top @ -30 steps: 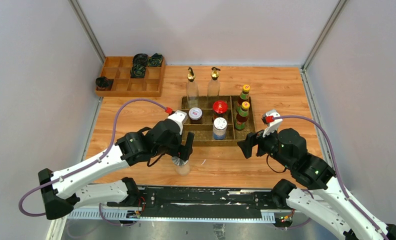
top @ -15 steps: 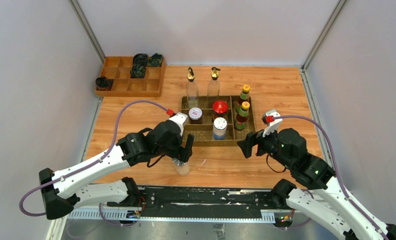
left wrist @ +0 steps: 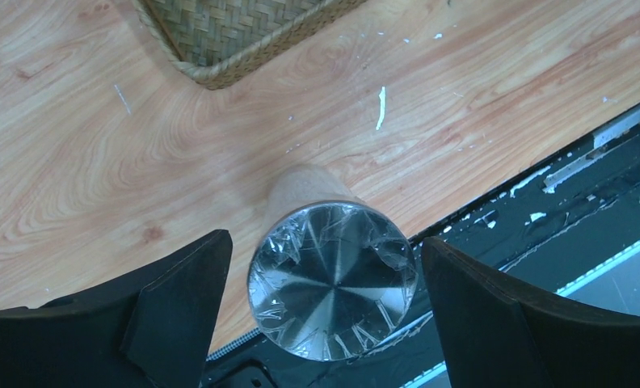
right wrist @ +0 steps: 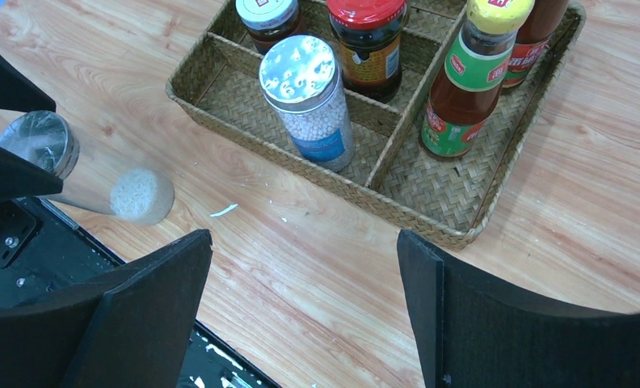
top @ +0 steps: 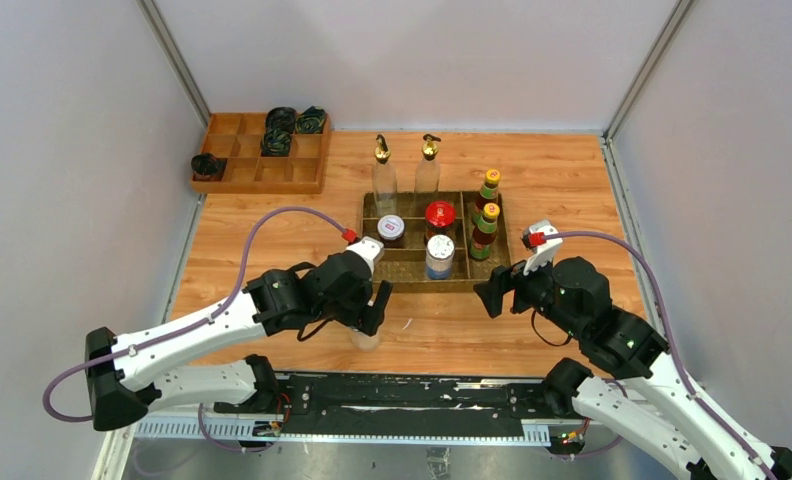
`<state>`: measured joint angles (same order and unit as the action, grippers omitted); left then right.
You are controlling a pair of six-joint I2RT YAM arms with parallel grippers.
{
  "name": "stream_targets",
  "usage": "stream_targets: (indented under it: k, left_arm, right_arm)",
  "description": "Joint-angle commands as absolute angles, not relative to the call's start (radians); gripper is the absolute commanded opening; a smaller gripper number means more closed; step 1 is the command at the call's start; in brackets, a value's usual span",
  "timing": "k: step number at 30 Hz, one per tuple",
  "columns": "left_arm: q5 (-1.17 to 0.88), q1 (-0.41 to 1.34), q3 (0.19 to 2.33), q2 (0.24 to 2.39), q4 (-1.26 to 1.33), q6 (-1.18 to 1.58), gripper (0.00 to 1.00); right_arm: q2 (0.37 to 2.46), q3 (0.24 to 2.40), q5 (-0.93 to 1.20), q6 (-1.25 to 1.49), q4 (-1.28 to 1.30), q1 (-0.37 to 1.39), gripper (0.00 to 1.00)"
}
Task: Organize the condiment bottles
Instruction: Pick up the bottle from the center of the board.
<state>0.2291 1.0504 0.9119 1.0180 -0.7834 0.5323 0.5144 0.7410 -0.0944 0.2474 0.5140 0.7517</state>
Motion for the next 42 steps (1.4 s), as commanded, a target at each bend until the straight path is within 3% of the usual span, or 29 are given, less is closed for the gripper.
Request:
stream_targets:
  k: [1,15,20,25,29,42]
  left_arm:
    - [0.271,1.086,0.900,1.040,-0.797,0.537,0.93]
    - [0.355,1.123,0.914,1.047,-0.882,0.554,0.91]
    - [0.346,1.123,0.915,1.044,-0.881,0.562,0.84]
    - [0.337,1.123,0.929,1.071,-0.881,0.560,0.68]
    - [0.341,1.123,0.938,1.079,-0.879,0.564,0.62]
    - [0.385,1.123,1.036,1.063,-0.895,0.546,0.60]
  right_arm:
    - [0.512,0.727,-0.079,0.262,0.497,0.744,0.91]
    - [0.509,0.715,-0.081,0.262,0.496,0.744,0.91]
    - [0.510,0.712,-0.078,0.264,0.495,0.745,0.91]
    - [0.507,0.700,-0.080,0.266,0.490,0.745,0.91]
    - [0.509,0.704,-0.077,0.267,0.488,0.744,0.91]
    - [0.500,0.706,-0.078,0.269,0.488,0.744,0.90]
